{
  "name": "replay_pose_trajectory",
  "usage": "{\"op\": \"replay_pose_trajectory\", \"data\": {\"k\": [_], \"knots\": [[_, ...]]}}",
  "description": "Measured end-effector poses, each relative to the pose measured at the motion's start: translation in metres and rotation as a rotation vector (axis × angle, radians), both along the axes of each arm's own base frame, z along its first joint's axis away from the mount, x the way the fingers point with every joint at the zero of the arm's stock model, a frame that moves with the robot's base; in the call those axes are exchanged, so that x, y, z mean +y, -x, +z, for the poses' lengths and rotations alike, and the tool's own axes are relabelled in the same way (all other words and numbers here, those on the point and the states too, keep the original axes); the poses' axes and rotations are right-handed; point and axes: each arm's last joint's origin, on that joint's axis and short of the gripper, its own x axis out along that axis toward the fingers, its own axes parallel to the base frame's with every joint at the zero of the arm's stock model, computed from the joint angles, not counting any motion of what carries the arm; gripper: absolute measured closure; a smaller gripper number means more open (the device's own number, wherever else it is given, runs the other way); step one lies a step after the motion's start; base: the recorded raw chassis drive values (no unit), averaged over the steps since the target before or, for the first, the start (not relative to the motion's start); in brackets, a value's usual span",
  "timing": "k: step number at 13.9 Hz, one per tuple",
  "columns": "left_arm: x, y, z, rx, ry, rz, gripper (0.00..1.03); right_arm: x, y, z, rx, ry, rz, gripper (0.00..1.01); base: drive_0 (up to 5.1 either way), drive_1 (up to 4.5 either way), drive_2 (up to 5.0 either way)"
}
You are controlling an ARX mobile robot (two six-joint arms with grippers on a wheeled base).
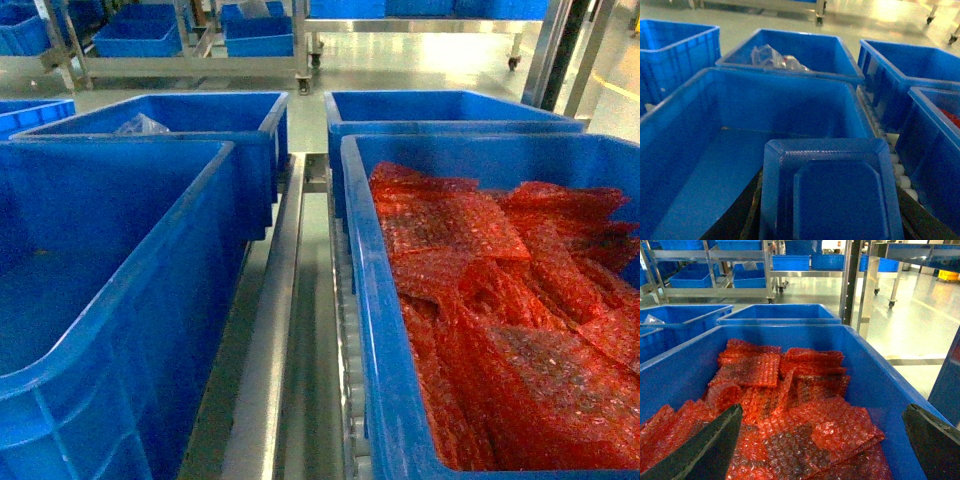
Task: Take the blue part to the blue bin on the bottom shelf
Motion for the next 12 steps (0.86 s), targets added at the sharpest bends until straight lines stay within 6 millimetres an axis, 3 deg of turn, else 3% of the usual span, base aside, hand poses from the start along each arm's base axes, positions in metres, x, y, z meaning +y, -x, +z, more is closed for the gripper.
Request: {"op": "replay_pose_trajectory", "data": {"k": [1,4,5,7,12], "knots": [[-0.004,-0.014,-0.008,0.051,0.007,0.010,0.46,0.000,0.000,0.000,0.000,0.000,0.000,0.03,0.0,0.00,0.0],[-0.003,-0.013,-0.007,0.043,0.020,0.020,0.07,0.000,0.000,0.000,0.000,0.000,0.000,0.03,0.0,0.00,0.0],[-0.002,-0.014,-0.008,-0.045,0.023,-0.008,0.08,0.000,0.000,0.000,0.000,0.000,0.000,0.03,0.0,0.00,0.0],[0.009,0.003,-0.022,-0.180,-0.045,-0.054,0.33,0.000,0.000,0.000,0.000,0.000,0.000,0.03,0.0,0.00,0.0],[0.025,0.031,-0.043,-0.186,-0.080,-0.056,0.99,0.000,0.000,0.000,0.000,0.000,0.000,0.03,0.0,0.00,0.0]]}}
